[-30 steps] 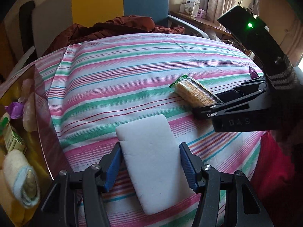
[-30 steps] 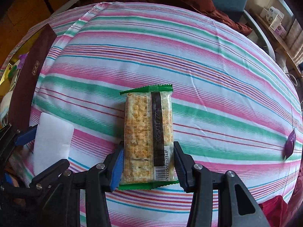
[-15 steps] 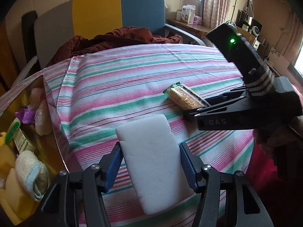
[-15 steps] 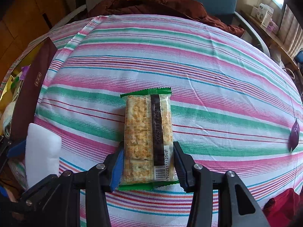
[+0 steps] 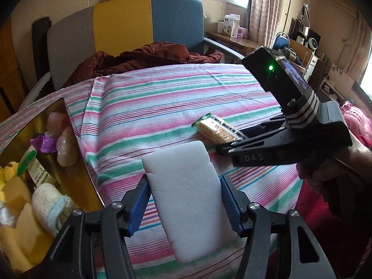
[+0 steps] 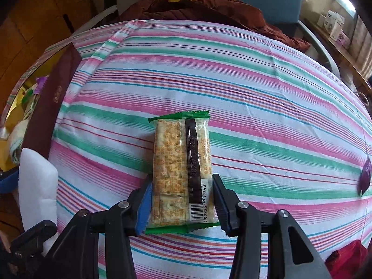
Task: Organize objects
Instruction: 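Carry the white sponge and cracker packet over the gold tray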
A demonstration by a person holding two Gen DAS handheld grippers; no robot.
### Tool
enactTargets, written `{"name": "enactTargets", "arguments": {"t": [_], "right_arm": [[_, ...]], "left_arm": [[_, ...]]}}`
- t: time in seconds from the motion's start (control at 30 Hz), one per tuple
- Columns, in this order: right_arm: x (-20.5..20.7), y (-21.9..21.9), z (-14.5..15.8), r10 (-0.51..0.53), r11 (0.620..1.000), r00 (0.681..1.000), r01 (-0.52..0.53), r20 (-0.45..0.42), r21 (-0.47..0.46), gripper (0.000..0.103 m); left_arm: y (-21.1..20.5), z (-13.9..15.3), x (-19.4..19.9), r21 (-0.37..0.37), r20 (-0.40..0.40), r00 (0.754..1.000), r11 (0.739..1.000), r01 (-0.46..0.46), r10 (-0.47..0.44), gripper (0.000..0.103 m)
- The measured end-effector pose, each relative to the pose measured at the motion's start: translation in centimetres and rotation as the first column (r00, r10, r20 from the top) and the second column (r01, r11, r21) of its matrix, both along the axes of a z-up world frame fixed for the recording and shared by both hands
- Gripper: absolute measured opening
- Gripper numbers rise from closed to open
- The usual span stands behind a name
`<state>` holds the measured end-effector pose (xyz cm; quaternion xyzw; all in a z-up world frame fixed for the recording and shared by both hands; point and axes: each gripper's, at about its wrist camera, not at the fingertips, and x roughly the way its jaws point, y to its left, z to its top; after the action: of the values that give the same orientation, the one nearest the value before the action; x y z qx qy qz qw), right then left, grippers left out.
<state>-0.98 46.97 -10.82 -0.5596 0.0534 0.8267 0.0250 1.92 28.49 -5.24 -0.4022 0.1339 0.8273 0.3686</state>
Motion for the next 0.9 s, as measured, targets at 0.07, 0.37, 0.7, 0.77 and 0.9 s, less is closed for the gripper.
{"name": "enactTargets", "arguments": {"t": [0.07, 0.37, 0.7, 0.77, 0.9], "right_arm": [[0.0, -0.6, 0.0, 0.031, 1.0, 1.0, -0.031, 0.001, -0.003, 0.048], [-0.6, -1.6, -0.3, 0.07, 0.998, 0.997, -0.07, 0.01, -0.006, 0.048], [-1.1, -2.3, -0.3, 0.069, 0.998, 0.996, -0.069, 0.056, 0.004, 0.048], [-1.3, -2.5, -0.2, 0.063, 0.998, 0.996, -0.063, 0.068, 0.001, 0.047], [-1.7, -3.6, 0.3, 0.077, 0.997, 0.995, -0.075, 0.063, -0.022, 0.047]], "left_arm": [[-0.2, 0.1, 0.0, 0.003, -0.001, 1.0, 1.0, -0.004, 0.004, 0.06], [-1.4, 1.9, 0.1, 0.036, -0.008, 1.0, 0.999, -0.016, 0.016, 0.06], [-5.2, 3.1, -1.1, 0.08, 0.002, 0.996, 0.993, -0.084, 0.084, 0.06], [-6.4, 3.4, -1.7, 0.093, 0.007, 0.993, 0.989, -0.115, 0.115, 0.06], [-9.3, 4.0, -2.9, 0.124, 0.021, 0.982, 0.974, -0.188, 0.186, 0.06]]}}
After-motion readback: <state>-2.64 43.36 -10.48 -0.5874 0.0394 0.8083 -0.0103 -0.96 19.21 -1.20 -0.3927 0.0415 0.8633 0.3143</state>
